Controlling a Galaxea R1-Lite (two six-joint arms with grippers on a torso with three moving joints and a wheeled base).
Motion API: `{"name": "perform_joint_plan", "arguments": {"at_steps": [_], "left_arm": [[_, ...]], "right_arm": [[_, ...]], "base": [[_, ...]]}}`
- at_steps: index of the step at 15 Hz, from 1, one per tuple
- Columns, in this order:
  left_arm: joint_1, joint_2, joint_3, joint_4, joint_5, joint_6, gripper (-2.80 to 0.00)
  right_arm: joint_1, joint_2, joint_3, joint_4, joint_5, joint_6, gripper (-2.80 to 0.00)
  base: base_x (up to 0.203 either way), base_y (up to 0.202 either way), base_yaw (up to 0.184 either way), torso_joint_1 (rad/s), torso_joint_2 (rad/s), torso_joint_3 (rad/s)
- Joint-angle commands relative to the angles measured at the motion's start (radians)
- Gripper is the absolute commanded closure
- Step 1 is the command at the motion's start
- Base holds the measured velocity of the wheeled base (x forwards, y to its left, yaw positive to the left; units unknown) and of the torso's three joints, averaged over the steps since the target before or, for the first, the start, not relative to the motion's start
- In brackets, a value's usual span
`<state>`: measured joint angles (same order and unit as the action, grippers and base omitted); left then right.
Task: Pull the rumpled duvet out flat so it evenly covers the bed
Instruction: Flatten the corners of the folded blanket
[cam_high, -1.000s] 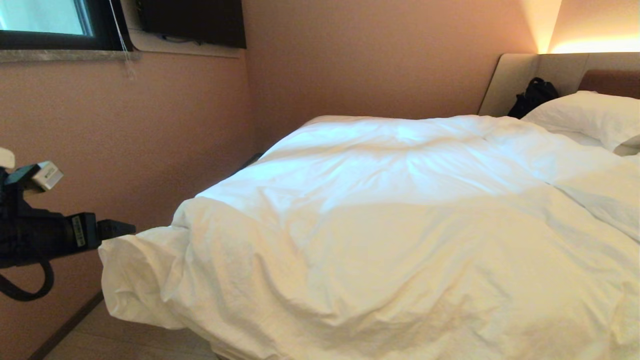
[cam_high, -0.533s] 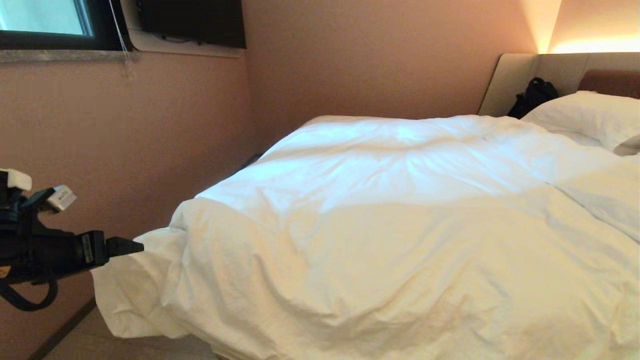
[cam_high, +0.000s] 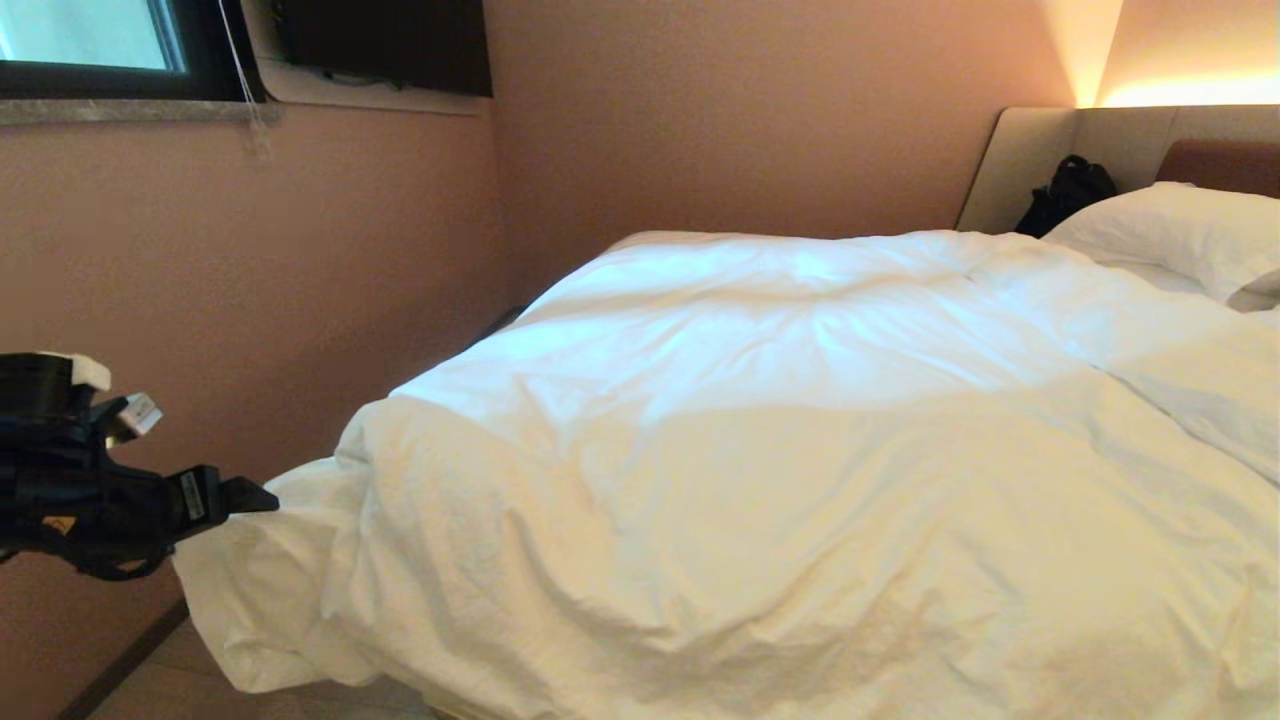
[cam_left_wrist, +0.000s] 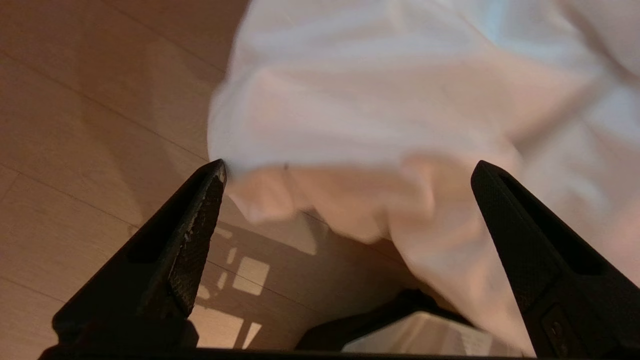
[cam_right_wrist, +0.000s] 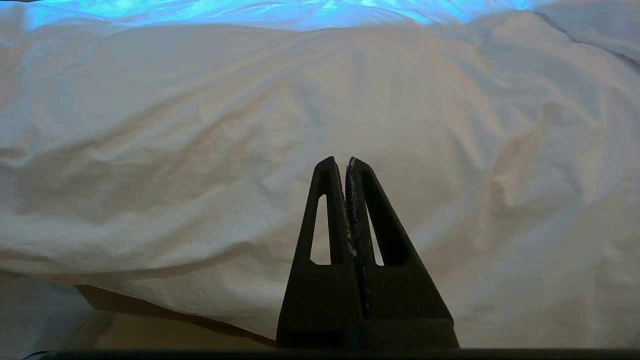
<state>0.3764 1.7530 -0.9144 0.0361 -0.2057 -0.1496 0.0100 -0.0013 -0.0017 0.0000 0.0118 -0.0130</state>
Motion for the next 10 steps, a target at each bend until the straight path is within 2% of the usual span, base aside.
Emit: {"name": "perform_joint_plan", "arguments": {"at_steps": [1,4,10], "left_arm": [[0.005,0.124,-0.042,-0.010,0.002,-0.011,-2.80],[0.005,0.224,-0.115,-0.017,0.005,-0.023,-2.80],[-0.019,0.283,-0.171,-0.016,-0.012,-0.014,-2.80]], "right_arm": [[0.001,0.001,0.000,0.000,0.000,-0.001,0.00],[-0.001,0.001,0.000,0.000,0.000,-0.001,0.00],[0.001,0.001,0.000,0.000,0.000,-0.001,0.00]], "base": [[0.000,0.000,0.000,0.000,0.00,0.000],[0.000,0.000,0.000,0.000,0.00,0.000],[0.000,0.000,0.000,0.000,0.00,0.000]]}}
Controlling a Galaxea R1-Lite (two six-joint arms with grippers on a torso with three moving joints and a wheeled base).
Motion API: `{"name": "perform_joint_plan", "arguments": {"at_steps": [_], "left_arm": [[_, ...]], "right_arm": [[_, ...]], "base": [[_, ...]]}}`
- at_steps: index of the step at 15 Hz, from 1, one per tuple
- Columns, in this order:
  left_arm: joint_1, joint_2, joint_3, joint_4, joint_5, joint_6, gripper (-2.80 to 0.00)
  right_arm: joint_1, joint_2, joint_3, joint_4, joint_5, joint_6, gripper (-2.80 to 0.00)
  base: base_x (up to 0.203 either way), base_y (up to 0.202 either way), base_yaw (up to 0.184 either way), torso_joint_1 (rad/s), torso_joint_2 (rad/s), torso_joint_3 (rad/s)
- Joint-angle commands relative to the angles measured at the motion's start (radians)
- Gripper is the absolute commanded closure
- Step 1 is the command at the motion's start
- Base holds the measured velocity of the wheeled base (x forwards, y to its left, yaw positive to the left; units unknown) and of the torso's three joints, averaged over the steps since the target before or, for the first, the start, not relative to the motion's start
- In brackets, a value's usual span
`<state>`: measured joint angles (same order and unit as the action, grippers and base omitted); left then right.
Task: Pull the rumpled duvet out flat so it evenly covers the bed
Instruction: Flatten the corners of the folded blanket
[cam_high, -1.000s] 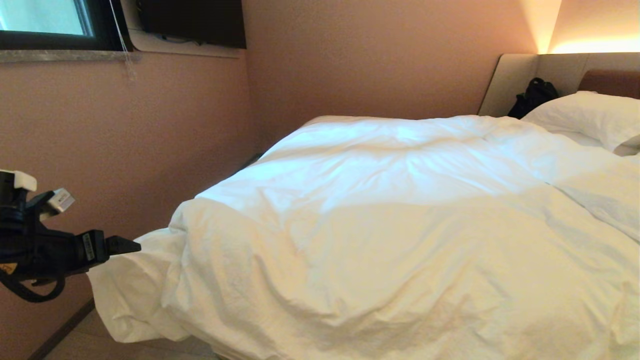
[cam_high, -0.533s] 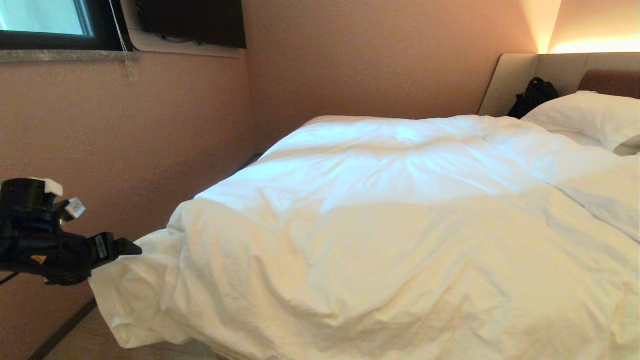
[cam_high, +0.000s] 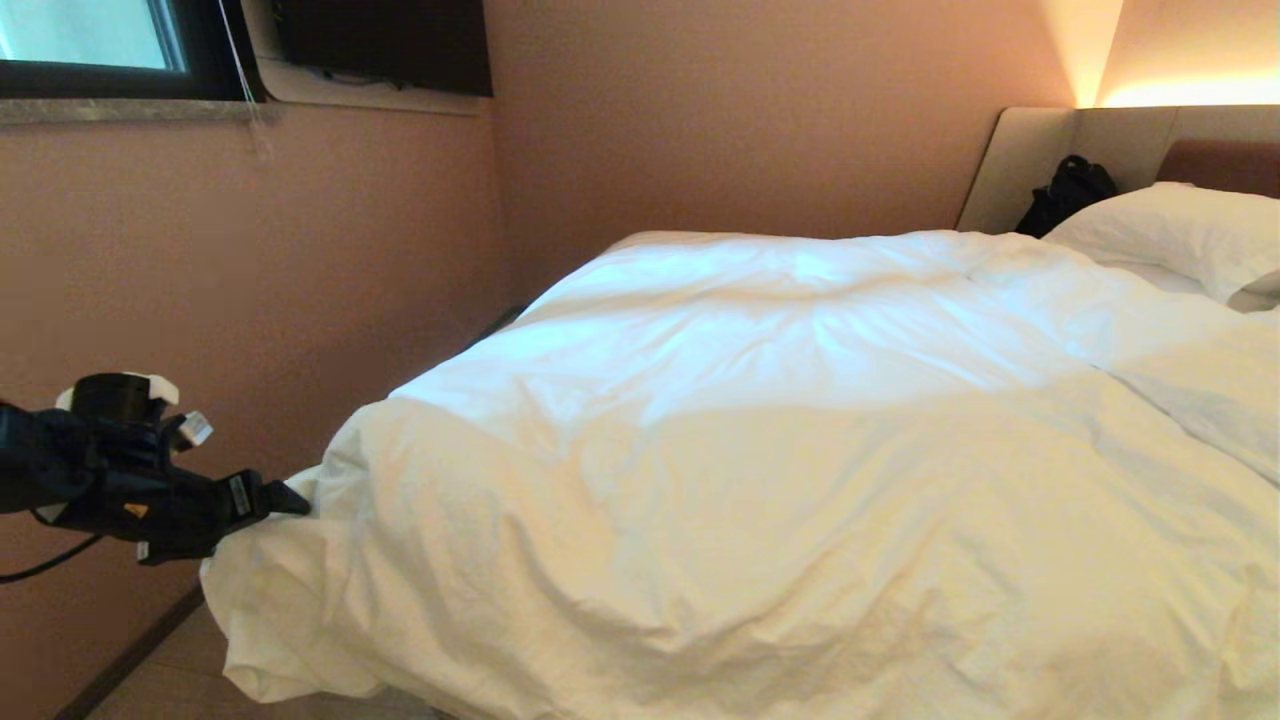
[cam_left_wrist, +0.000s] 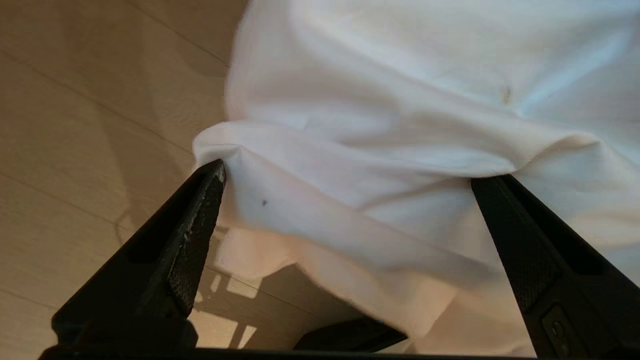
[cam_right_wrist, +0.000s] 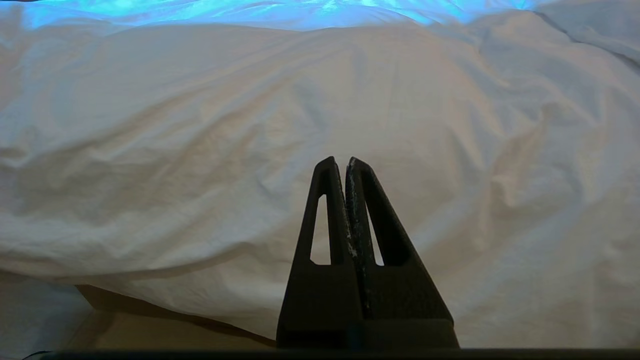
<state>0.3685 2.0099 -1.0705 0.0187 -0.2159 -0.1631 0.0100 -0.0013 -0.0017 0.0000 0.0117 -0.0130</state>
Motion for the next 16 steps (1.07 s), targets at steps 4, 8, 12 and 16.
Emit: {"name": "perform_joint_plan", "arguments": {"at_steps": [4,8,12,16], "left_arm": [[-0.095,0.043,-0.070,0.011,0.000,0.002,-2.80],[-0.118,0.089,-0.072,0.006,0.004,0.007,-2.80],[-0.125,0.125,-0.075,0.005,0.006,0.019,-2.80],[-0.129,0.138,-0.077,0.005,0.007,0.032,-2.80]], "right_arm": [[0.001,0.001,0.000,0.000,0.001,-0.001,0.00],[0.001,0.001,0.000,0.000,0.001,-0.001,0.00],[-0.001,0.001,0.000,0.000,0.001,-0.001,0.00],[0.001,0.001,0.000,0.000,0.001,-0.001,0.00]], "base": [[0.000,0.000,0.000,0.000,0.00,0.000],[0.000,0.000,0.000,0.000,0.00,0.000],[0.000,0.000,0.000,0.000,0.00,0.000],[0.000,0.000,0.000,0.000,0.00,0.000]]}}
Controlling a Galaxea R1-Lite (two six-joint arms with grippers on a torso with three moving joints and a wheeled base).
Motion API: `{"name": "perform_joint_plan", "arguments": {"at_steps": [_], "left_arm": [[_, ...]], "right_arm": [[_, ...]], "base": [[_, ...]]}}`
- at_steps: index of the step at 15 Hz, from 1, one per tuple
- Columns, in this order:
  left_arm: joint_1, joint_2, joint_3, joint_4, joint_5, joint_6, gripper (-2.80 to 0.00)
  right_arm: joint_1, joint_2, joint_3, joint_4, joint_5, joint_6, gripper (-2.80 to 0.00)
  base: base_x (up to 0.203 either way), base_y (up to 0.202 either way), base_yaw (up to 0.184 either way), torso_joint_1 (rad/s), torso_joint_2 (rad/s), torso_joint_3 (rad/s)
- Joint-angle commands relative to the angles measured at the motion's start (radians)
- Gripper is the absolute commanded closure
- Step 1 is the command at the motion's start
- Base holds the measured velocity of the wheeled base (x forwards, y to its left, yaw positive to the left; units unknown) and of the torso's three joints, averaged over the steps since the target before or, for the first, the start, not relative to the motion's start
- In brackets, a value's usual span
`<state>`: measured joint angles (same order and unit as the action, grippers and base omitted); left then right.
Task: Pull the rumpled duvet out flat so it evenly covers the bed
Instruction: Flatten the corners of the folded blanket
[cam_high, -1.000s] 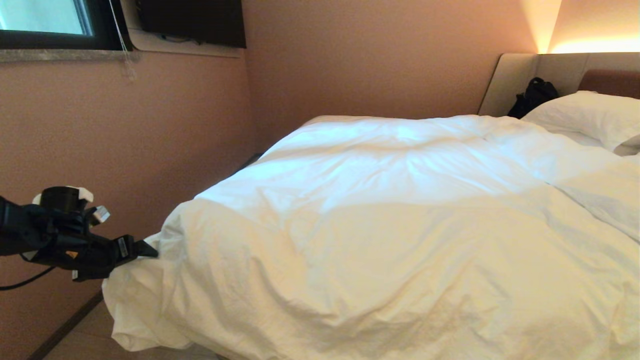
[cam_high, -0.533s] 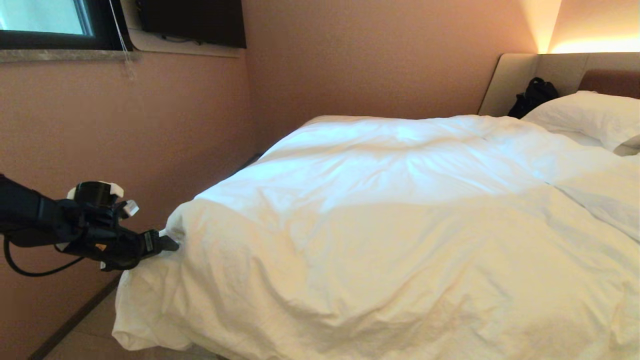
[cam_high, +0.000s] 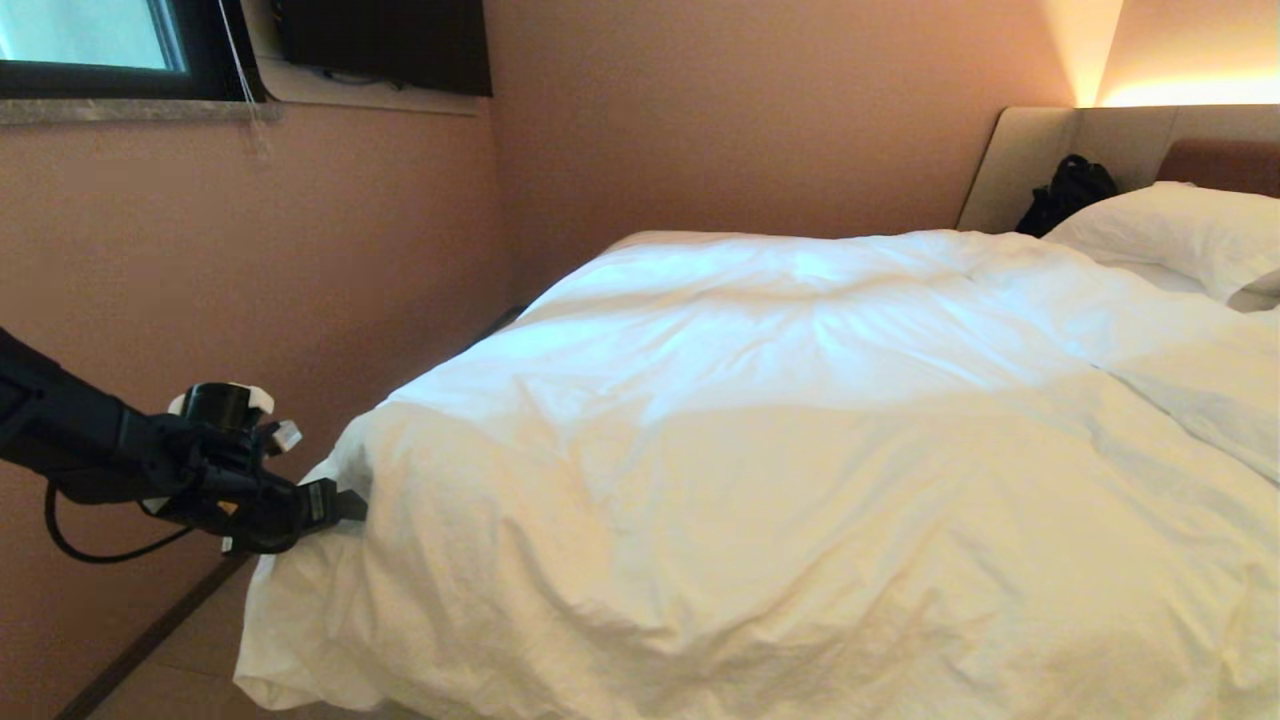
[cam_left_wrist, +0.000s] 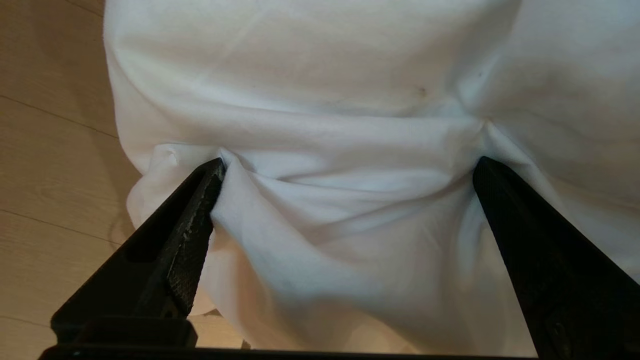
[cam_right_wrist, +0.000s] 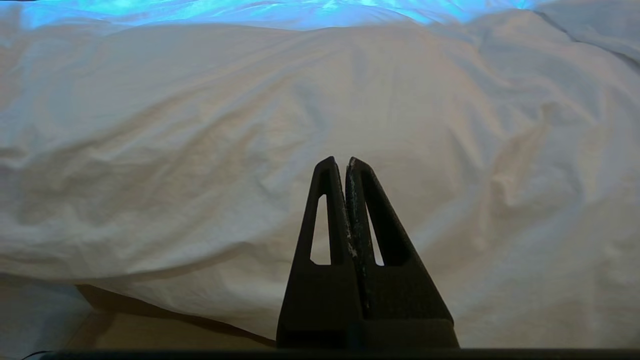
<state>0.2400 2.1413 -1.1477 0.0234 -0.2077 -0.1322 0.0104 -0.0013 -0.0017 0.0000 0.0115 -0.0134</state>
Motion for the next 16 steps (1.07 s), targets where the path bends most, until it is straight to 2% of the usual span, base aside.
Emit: {"name": "perform_joint_plan", "arguments": {"at_steps": [1,14,16], "left_arm": [[-0.002,0.004,0.002,0.000,-0.002,0.011,0.00],[-0.002,-0.071,0.002,0.006,-0.006,0.009,0.00],[-0.010,-0.135,-0.006,0.008,-0.008,0.006,0.00]], "right_arm": [[0.000,0.001,0.000,0.000,0.001,0.000,0.00],[0.000,0.001,0.000,0.000,0.001,0.000,0.00],[0.000,0.001,0.000,0.000,0.001,0.000,0.00]], "base": [[0.000,0.000,0.000,0.000,0.00,0.000],[0.000,0.000,0.000,0.000,0.00,0.000],[0.000,0.000,0.000,0.000,0.00,0.000]]}}
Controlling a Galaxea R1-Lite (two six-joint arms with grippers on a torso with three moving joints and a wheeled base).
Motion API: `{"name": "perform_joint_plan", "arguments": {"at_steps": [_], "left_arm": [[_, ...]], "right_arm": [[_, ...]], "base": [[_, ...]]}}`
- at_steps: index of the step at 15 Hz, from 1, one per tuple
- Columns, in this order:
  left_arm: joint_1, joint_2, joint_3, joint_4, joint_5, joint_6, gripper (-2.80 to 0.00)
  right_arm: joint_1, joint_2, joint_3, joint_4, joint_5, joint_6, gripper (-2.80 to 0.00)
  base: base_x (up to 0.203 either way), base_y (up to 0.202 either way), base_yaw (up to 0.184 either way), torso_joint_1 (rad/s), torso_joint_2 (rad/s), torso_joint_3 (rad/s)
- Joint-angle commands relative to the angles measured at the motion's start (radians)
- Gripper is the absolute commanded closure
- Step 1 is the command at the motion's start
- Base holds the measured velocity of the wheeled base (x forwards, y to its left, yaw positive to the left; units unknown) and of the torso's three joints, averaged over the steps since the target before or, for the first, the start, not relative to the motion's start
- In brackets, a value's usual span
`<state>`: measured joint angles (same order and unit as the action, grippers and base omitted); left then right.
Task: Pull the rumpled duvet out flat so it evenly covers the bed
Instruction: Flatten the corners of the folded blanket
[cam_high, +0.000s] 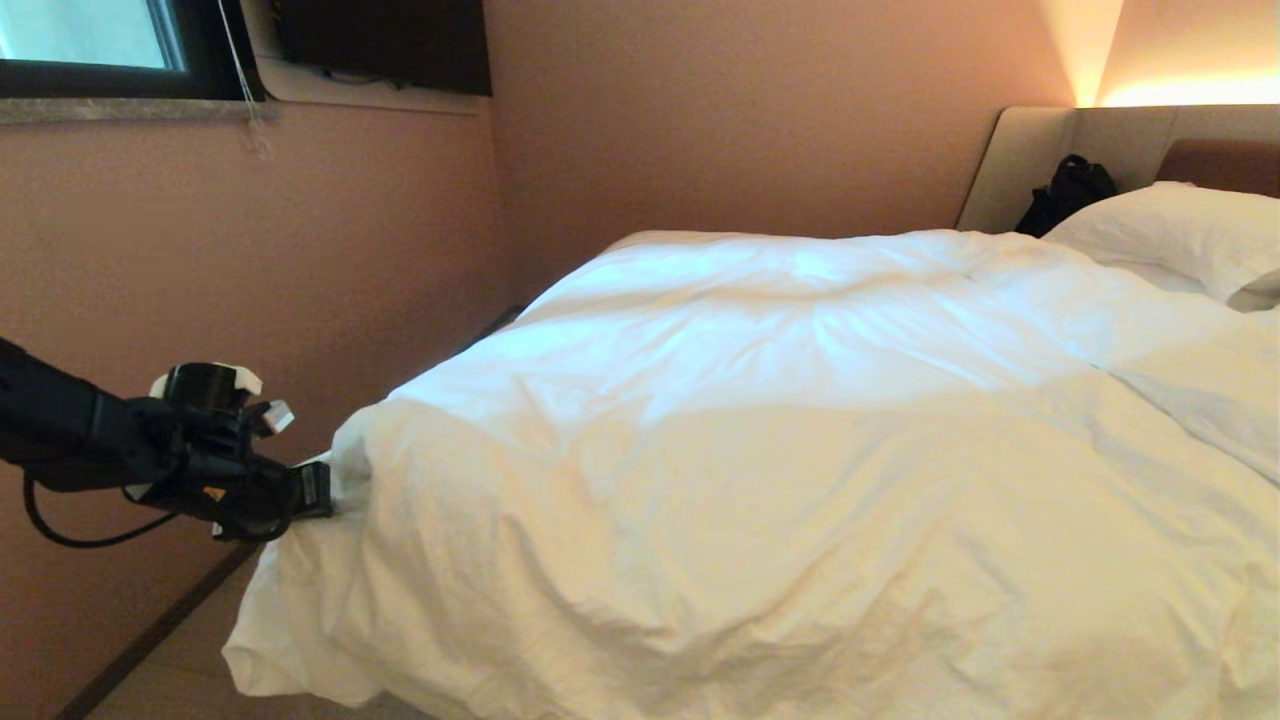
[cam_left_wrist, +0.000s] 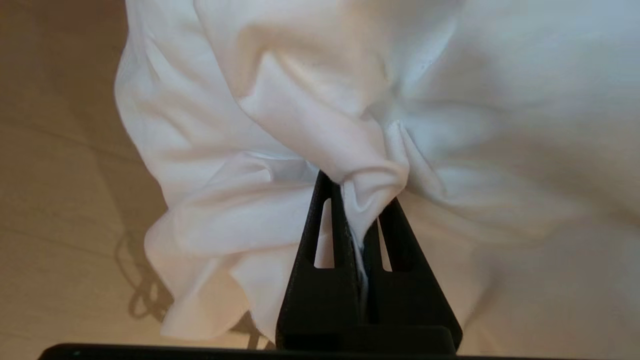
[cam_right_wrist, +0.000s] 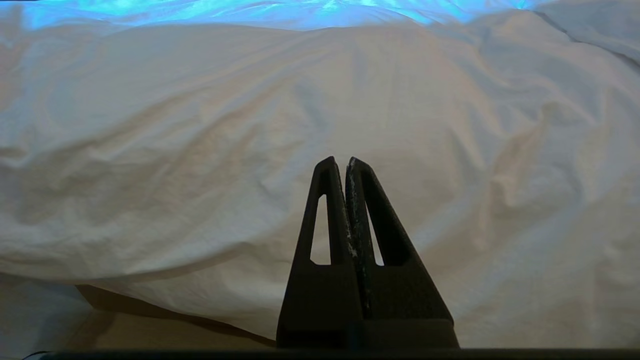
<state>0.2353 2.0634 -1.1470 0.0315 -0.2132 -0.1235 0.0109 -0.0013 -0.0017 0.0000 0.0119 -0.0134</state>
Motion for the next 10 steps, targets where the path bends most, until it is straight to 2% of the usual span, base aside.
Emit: {"name": "perform_joint_plan", "arguments": {"at_steps": [1,4,8,10], "left_arm": [[-0.015,-0.088,-0.025,0.005,-0.004,-0.007,0.00],[-0.068,-0.180,-0.181,0.052,-0.004,-0.036,0.00],[-0.156,-0.179,-0.577,0.197,-0.003,-0.094,0.00],[-0.210,-0.138,-0.732,0.232,-0.004,-0.120,0.00]], "right_arm": [[-0.001,0.001,0.000,0.000,0.000,0.000,0.00],[-0.001,0.001,0.000,0.000,0.000,0.000,0.00],[0.000,0.001,0.000,0.000,0.000,0.000,0.00],[0.000,0.001,0.000,0.000,0.000,0.000,0.00]], "base": [[0.000,0.000,0.000,0.000,0.00,0.000],[0.000,0.000,0.000,0.000,0.00,0.000],[0.000,0.000,0.000,0.000,0.00,0.000],[0.000,0.000,0.000,0.000,0.00,0.000]]}}
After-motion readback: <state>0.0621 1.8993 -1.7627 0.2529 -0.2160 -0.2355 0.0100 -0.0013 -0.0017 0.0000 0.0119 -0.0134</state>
